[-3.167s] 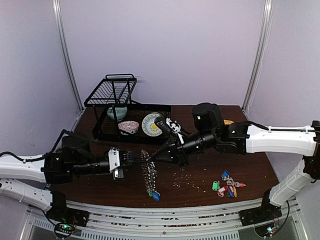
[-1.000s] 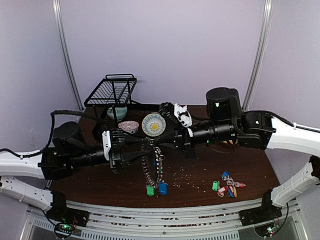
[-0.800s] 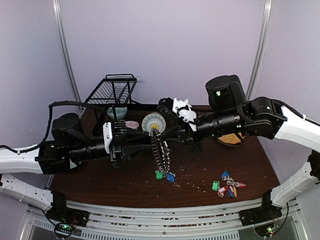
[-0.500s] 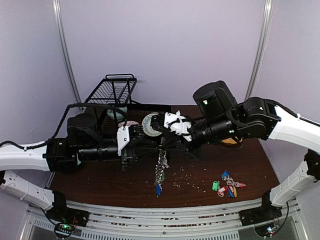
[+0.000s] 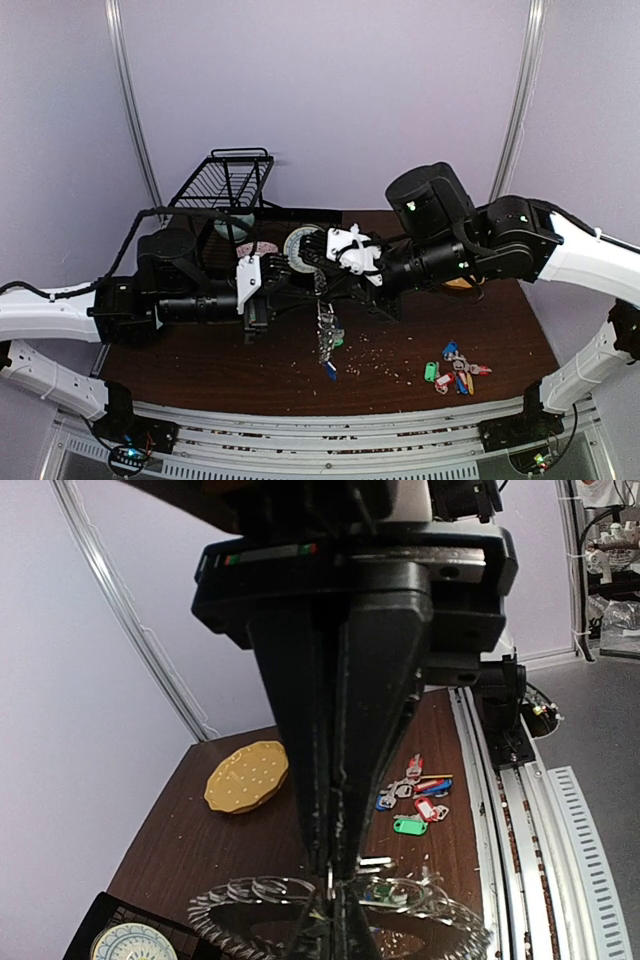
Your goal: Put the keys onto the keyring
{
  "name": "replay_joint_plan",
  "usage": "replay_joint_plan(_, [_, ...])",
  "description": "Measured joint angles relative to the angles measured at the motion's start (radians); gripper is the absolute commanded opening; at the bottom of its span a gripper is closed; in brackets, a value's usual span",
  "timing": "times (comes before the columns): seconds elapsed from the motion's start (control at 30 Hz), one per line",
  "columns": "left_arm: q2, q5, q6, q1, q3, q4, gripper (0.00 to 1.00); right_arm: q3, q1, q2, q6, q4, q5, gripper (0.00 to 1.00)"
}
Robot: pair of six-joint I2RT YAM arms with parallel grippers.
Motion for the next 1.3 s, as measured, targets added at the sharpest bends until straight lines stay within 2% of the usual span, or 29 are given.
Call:
replay_joint_plan(0.1, [-0.001, 0.000, 0.000, 0.000, -0.002, 0.000, 0.00, -0.003, 0.000, 0.000, -0.001, 0.004, 0.002, 0.02])
replay_joint_plan(0.17, [-0.001, 0.000, 0.000, 0.000, -0.002, -0.002, 0.00, -0.016, 0.000, -0.004, 0.000, 0.020, 0.004, 0.20])
replay_joint_plan(0.2, [-0.001, 0.000, 0.000, 0.000, -0.003, 0.001, 0.00, -0.029, 0.000, -0.009, 0.011, 0.035, 0.005, 0.23])
replay_joint_plan(0.3, [-0.011, -0.003, 0.000, 0.000, -0.033, 0.015, 0.00, -0.114, -0.015, -0.048, 0.035, 0.124, -0.003, 0.27])
replay_joint_plan(0.53, [-0.075, -0.005, 0.000, 0.000, -0.113, 0.055, 0.00, -0.313, -0.107, -0.150, 0.148, 0.313, -0.146, 0.32])
replay_joint_plan(0.7, [-0.090, -0.002, 0.000, 0.000, -0.114, 0.091, 0.00, -0.348, -0.106, -0.150, 0.199, 0.429, -0.209, 0.29])
replay_joint_plan(0.83, [-0.091, -0.002, 0.000, 0.000, -0.114, 0.098, 0.00, -0.348, -0.106, -0.129, 0.209, 0.478, -0.257, 0.15])
replay_joint_plan(0.93, [-0.091, 0.000, 0.000, 0.000, -0.114, 0.102, 0.00, -0.347, -0.106, -0.107, 0.210, 0.490, -0.278, 0.15])
replay_joint_plan(1.13, [-0.112, 0.006, 0.001, 0.000, -0.132, 0.118, 0.00, -0.347, -0.107, -0.089, 0.206, 0.488, -0.299, 0.00])
replay_joint_plan(1.3, [-0.128, 0.019, -0.003, 0.000, -0.166, 0.169, 0.00, -0.346, -0.107, -0.089, 0.208, 0.491, -0.327, 0.00])
